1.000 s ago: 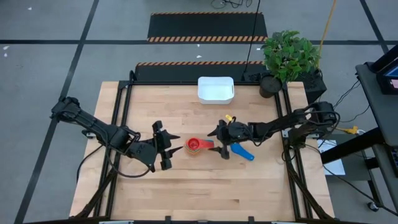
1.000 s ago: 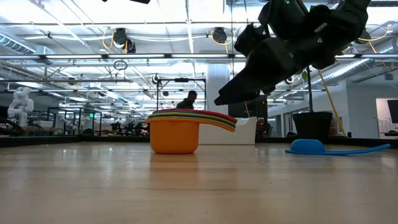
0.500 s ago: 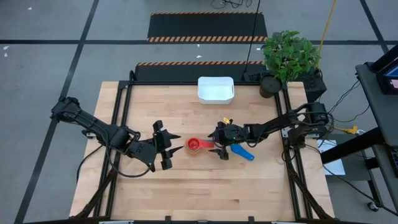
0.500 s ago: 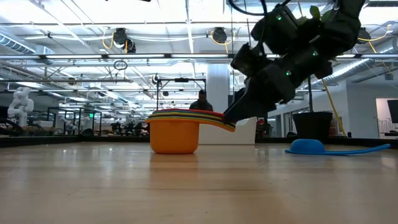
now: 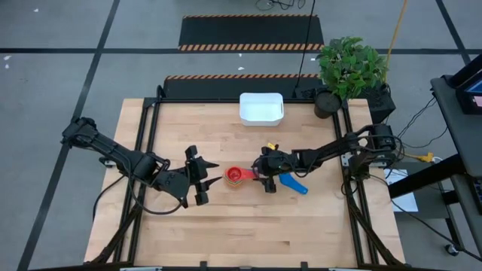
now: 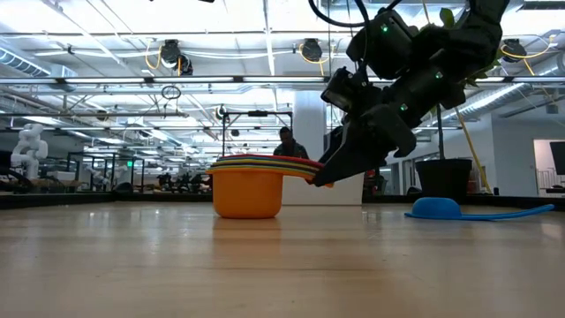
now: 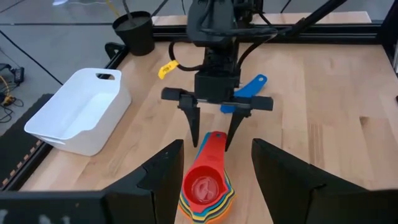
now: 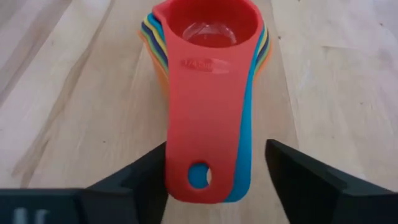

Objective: Nest measuring cups in basket
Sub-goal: Stack the red measuring cup into the light blue measuring cup, then stack the blue measuring cup into the red measuring cup

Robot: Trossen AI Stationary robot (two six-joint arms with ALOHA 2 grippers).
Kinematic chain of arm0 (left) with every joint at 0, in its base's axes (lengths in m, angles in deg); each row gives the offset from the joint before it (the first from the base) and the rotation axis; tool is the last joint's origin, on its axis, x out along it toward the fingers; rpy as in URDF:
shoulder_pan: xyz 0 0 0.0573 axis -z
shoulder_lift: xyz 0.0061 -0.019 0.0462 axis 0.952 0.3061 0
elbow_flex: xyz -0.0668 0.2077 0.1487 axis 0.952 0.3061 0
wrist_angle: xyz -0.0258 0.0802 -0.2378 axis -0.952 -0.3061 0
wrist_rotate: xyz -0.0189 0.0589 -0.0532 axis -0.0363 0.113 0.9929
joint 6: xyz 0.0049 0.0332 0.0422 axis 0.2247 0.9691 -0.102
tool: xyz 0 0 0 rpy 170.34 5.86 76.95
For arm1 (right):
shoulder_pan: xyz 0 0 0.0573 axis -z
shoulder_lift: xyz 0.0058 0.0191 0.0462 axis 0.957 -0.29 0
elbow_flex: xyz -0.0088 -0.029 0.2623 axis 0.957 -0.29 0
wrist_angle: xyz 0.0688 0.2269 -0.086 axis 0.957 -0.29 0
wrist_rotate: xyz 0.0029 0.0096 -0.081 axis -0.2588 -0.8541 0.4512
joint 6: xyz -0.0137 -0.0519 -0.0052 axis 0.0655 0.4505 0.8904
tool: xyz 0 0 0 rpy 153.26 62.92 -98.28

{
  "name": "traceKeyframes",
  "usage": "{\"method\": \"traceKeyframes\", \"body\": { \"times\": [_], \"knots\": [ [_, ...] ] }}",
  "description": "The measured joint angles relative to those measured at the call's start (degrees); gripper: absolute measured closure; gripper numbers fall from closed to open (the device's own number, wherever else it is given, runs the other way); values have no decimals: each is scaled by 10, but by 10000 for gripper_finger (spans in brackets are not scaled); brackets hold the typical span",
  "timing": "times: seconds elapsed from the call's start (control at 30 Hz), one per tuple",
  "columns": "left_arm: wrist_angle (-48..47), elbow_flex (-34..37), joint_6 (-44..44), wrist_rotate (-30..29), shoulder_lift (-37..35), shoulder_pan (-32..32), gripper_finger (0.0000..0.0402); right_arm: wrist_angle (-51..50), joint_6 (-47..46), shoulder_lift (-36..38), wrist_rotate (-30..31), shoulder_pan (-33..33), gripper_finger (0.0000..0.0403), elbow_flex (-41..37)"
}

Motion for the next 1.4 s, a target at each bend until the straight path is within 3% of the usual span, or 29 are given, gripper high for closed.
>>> {"method": "traceKeyframes", "body": {
  "times": [0.3, 0.43, 0.87, 1.17, 1.4],
  "knots": [
    [0, 0, 0, 0, 0, 0, 211, -2, 1, 0, 0, 5, 264, 0],
    [0, 0, 0, 0, 0, 0, 211, -2, 0, 0, 0, 4, 281, 0],
    [0, 0, -1, 0, 0, 0, 211, -1, -33, 0, 0, -7, 171, 0],
    [0, 0, -4, 5, 0, 0, 211, -64, -47, 32, 4, -9, 166, 0],
    [0, 0, -24, 6, 0, 0, 211, -191, -94, 99, 65, -18, 166, 0]
  ]
}}
